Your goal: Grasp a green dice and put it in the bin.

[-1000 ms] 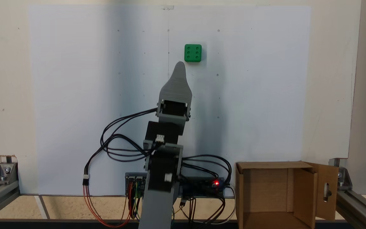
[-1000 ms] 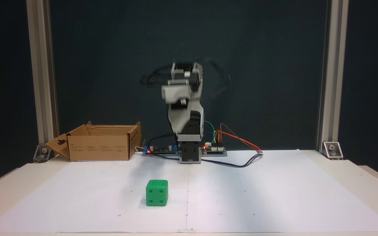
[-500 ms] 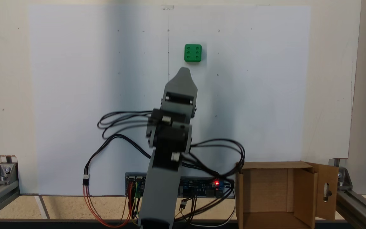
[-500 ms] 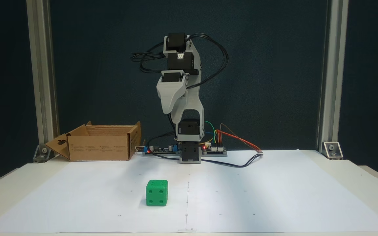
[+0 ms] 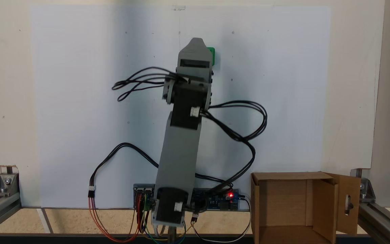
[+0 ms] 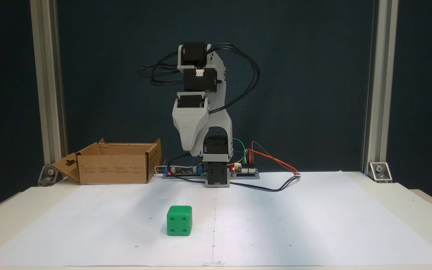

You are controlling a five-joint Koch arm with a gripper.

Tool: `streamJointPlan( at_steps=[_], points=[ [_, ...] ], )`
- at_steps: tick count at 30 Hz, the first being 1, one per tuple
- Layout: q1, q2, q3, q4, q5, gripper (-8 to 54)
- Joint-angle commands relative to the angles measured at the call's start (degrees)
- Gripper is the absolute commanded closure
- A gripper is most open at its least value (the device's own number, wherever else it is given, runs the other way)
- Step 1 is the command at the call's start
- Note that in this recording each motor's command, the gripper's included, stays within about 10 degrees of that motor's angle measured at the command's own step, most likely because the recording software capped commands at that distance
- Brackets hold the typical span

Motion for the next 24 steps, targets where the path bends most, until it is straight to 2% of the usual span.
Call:
streamJointPlan(
  at_steps=[1,24],
  points=[
    [0.09,-1.05,-3.69,0.00,-3.87,2.1],
    [1.23,-12.39,-4.48,-6.42,-5.89,2.0]
  ],
)
